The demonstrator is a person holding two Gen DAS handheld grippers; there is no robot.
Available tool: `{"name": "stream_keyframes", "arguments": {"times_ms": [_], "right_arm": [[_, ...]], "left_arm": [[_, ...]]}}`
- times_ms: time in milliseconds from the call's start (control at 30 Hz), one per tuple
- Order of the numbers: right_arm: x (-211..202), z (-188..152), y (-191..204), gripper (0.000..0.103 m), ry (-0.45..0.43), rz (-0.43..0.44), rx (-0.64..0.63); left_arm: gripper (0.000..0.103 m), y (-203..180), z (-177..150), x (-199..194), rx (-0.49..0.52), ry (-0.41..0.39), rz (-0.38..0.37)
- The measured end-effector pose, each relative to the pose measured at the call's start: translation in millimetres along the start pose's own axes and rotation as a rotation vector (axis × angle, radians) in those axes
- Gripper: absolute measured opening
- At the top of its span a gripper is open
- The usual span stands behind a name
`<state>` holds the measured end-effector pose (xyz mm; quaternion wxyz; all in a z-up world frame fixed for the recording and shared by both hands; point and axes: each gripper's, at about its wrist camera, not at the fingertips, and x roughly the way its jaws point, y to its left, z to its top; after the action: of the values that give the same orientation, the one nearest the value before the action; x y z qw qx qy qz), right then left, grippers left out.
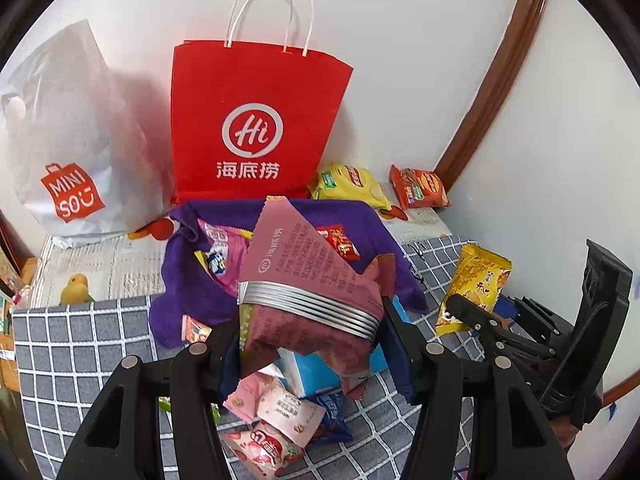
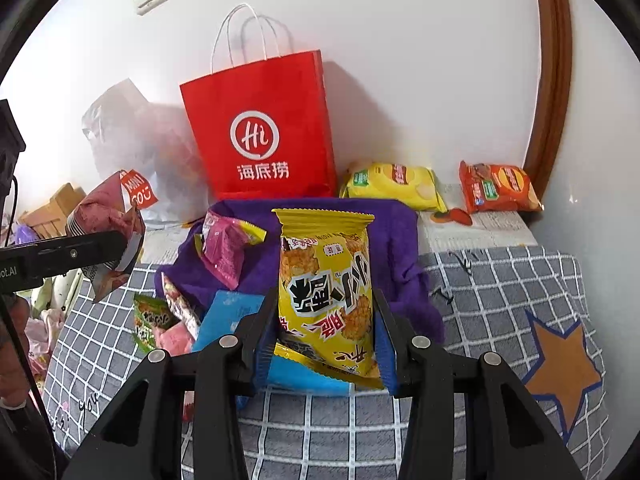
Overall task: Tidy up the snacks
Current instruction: 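Carry the yellow bag and pink bag toward the purple towel with both tools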
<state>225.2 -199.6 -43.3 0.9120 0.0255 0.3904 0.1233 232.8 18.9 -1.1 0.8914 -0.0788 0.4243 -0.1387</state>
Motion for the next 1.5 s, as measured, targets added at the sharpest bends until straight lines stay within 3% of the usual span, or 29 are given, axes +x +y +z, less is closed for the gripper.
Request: {"name": "stream_keyframes", "arguments": {"times_ms": [933,1500], "right_arm": [[72,80,2,0.043,-0.038,0.015,-0.065],[137,60,-26,0.043,0.077,0.034,-0.075]], "left_arm": [[0.057,62,58,51,-0.085,0.001,0.086],[0.057,75,56,117,-0.091,0.110,0.077]]}}
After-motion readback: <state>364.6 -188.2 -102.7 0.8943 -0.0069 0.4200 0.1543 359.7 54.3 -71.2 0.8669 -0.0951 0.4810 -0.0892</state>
